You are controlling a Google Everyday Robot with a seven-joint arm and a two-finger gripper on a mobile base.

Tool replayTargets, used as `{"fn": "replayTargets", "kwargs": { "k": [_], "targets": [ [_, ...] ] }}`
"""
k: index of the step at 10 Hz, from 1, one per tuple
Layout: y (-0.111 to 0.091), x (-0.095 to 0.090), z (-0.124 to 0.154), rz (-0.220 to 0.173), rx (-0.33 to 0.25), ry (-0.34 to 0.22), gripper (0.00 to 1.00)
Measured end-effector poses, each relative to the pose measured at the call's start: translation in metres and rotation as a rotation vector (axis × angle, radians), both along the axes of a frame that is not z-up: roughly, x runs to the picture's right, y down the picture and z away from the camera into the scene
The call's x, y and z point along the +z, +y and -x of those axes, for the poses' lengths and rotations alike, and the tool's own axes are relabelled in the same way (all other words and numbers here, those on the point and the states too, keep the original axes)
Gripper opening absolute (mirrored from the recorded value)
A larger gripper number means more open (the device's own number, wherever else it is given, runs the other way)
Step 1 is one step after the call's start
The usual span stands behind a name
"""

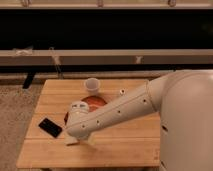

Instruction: Place the white sponge in the ceramic bowl

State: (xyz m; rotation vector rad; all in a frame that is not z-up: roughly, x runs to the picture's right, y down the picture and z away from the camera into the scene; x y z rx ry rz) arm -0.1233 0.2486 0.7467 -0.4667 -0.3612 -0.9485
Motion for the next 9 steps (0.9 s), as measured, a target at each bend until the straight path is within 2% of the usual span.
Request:
{"fn": "replayTargets", "kwargs": {
  "k": [2, 4, 7, 9],
  "targets": [
    [0.000, 0.001, 0.000, -0.004, -0.003, -0.001, 0.80],
    [-0.006, 0.005, 0.013, -0.031, -0.095, -0.052, 0.80],
    [-0.017, 0.016, 0.049, -0.065, -0.237, -0.151, 0.80],
    [-0.019, 0.023, 0.066, -0.068, -0.293, -0.194, 0.80]
  ]
}}
